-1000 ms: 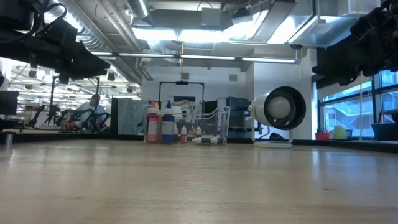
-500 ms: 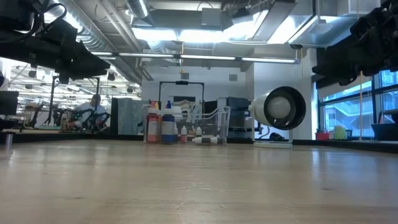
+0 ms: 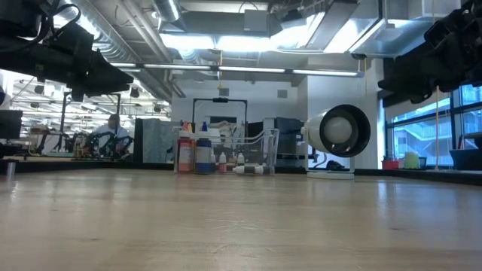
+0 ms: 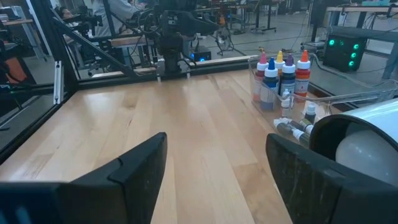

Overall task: Pick & Place food coloring
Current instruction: Return to Home Position

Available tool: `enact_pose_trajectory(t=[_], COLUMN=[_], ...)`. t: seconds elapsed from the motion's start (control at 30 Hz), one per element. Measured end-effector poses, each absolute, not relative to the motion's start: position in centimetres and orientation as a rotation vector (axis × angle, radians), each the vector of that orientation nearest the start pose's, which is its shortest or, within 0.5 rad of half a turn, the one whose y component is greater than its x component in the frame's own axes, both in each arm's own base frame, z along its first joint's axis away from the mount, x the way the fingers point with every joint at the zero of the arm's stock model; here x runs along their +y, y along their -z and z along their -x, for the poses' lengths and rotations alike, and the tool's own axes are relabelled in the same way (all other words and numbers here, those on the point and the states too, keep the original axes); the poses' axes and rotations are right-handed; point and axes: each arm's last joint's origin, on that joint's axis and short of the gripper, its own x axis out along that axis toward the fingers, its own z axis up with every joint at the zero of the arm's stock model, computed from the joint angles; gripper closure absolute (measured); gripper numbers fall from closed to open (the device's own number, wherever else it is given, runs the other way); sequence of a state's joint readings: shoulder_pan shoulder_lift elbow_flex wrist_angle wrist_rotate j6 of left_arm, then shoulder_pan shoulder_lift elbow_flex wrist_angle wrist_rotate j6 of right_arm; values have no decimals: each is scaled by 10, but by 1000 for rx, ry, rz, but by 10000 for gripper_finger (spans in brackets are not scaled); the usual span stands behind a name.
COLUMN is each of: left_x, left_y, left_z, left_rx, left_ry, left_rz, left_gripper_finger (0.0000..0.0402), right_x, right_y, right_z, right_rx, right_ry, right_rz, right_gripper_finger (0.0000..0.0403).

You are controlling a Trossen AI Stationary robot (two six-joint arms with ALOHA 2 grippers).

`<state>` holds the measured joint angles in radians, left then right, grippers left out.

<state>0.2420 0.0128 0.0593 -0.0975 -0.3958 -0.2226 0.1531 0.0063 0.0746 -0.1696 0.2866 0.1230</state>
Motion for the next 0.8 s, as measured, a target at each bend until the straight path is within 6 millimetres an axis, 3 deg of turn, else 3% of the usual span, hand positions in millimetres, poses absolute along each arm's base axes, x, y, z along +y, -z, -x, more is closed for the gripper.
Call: enact_pose_trajectory(t=[0.8], left_x=[33], left_y=[-173], left_z=[-87], left_rx=[-20], left_ry=[-641], left_rz=[211], left_gripper_finger=[238], right_x=[6], right_y=[-172], right_z=[-92], right_rx=[91], right_ry=[139], right_rz=[-101], right_gripper_finger=[128])
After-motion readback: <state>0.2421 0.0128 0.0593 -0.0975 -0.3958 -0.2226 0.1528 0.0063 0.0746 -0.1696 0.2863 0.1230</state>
